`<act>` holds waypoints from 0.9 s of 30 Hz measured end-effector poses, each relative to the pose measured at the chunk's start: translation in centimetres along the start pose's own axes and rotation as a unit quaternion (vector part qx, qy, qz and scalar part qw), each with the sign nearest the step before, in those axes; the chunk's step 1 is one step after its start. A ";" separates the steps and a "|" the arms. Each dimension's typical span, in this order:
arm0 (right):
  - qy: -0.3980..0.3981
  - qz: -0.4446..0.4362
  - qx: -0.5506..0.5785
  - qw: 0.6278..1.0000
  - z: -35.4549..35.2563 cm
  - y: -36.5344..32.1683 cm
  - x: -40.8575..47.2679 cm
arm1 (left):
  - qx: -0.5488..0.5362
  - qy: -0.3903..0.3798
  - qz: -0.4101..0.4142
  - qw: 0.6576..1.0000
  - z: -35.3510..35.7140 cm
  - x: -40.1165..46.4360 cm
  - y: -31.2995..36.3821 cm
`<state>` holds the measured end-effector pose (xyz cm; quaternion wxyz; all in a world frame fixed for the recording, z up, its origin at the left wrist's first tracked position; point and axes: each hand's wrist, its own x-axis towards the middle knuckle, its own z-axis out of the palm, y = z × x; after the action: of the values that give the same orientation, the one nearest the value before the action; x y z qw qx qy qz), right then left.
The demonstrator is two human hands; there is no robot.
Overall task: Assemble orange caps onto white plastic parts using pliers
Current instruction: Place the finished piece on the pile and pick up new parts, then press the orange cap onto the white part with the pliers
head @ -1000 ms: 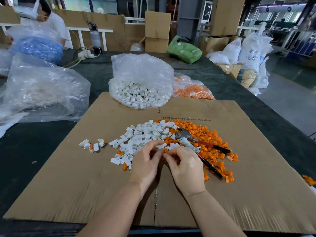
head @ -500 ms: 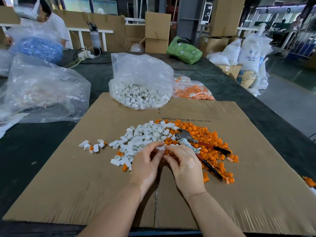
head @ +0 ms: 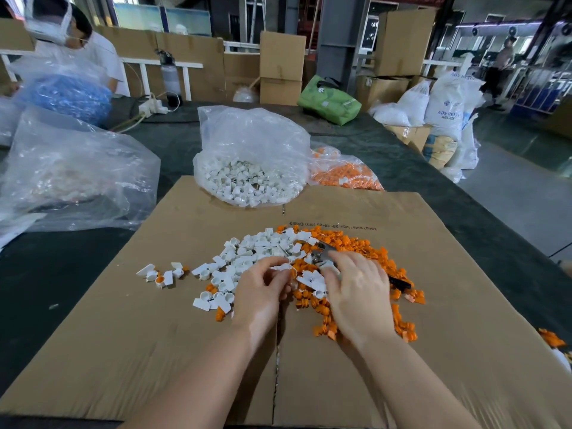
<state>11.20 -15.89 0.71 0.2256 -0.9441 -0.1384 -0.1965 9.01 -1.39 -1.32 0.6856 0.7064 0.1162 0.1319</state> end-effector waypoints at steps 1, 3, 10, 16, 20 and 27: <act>-0.048 0.056 -0.047 0.996 -0.3 0.6 0.4 | -0.011 0.000 -0.008 1.000 0.1 0.1 0.2; -0.150 0.142 -0.104 0.973 -0.9 1.8 1.2 | -0.024 0.003 -0.013 1.000 0.2 0.4 0.6; -0.211 0.131 -0.139 0.959 -1.5 3.4 2.3 | -0.071 0.021 -0.042 0.996 0.5 1.2 1.8; -0.139 0.019 -0.151 0.979 -3.2 1.2 3.3 | -0.095 0.025 -0.047 0.994 0.2 2.3 3.0; -0.277 0.065 0.120 0.951 -4.6 -1.1 3.7 | -0.089 0.047 -0.037 0.994 -0.2 3.1 3.4; -0.395 0.180 0.332 0.838 -5.3 -2.1 3.1 | -0.070 0.103 -0.037 0.992 -1.0 3.6 4.0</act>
<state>11.56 -16.06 7.16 0.4827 -0.8185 -0.1005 0.2950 11.94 0.65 2.76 0.7220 0.6346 0.2026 0.1868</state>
